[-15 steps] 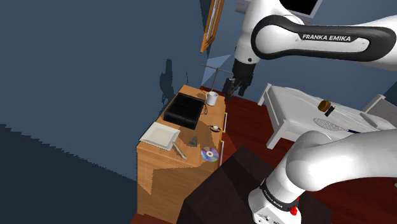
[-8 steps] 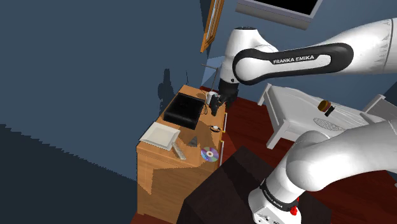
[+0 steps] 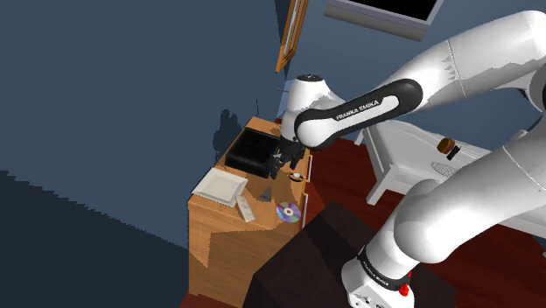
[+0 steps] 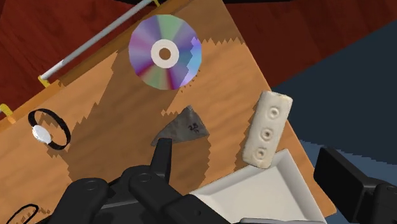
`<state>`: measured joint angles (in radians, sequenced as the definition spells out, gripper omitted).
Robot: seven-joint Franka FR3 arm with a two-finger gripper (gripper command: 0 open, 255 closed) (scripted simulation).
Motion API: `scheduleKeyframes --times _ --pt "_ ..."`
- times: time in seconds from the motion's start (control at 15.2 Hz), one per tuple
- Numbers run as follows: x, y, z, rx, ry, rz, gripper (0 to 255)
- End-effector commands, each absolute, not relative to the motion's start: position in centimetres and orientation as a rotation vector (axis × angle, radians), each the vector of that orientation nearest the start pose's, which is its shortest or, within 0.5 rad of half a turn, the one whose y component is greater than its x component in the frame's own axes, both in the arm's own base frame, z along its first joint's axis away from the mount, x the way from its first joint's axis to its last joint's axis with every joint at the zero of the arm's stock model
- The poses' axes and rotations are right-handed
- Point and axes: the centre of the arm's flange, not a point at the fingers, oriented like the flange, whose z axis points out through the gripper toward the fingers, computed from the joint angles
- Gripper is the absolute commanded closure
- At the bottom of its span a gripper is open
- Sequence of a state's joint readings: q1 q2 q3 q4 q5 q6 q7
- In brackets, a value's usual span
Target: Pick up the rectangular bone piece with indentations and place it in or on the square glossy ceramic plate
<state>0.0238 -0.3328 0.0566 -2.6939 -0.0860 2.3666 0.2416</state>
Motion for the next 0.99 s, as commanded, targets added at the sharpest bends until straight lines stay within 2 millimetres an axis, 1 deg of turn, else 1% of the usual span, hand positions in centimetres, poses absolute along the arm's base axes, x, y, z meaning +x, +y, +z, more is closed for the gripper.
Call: scheduleKeyframes --times 0.0,0.86,0.92 --pt "39.9 3.1 31.2 -3.208 0.168 -0.041 0" --pt "45.9 6.4 15.8 -3.174 0.183 -0.097 0" --pt "46.2 6.5 15.1 -3.172 0.183 -0.099 0"
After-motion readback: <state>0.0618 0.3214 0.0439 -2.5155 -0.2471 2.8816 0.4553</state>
